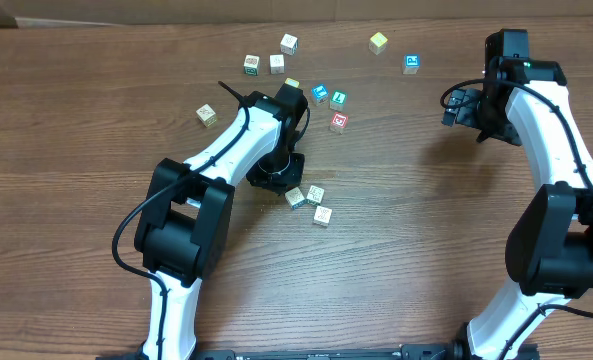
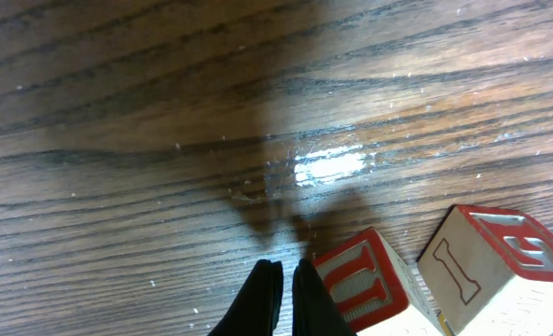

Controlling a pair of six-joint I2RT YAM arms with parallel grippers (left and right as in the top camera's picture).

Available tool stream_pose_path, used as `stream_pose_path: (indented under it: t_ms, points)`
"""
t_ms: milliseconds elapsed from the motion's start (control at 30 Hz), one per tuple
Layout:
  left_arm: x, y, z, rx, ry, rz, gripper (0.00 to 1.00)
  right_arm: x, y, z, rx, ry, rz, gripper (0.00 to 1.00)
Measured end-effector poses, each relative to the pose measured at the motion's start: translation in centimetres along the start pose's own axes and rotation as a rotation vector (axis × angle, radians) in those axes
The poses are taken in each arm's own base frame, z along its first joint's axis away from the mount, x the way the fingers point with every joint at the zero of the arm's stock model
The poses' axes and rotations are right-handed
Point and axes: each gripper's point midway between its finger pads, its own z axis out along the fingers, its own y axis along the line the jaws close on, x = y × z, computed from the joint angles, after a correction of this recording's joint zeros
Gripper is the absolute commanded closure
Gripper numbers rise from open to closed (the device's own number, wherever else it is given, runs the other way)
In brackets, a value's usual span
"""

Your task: Form a circle

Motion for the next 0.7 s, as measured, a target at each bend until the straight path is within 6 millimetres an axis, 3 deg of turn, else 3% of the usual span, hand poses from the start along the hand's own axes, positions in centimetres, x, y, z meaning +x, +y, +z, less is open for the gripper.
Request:
stream_pose_path:
  t_ms: [367, 700]
  points:
    - [0.3, 0.1, 0.0, -0.004, 0.013, -0.002, 0.96, 0.0, 0.0, 0.0, 0.0, 0.0, 0.0, 0.0]
    - [-1.2, -0.2, 0.0, 0.007, -0.05, 0.006, 0.96, 0.0, 0.0, 0.0, 0.0, 0.0, 0.0, 0.0]
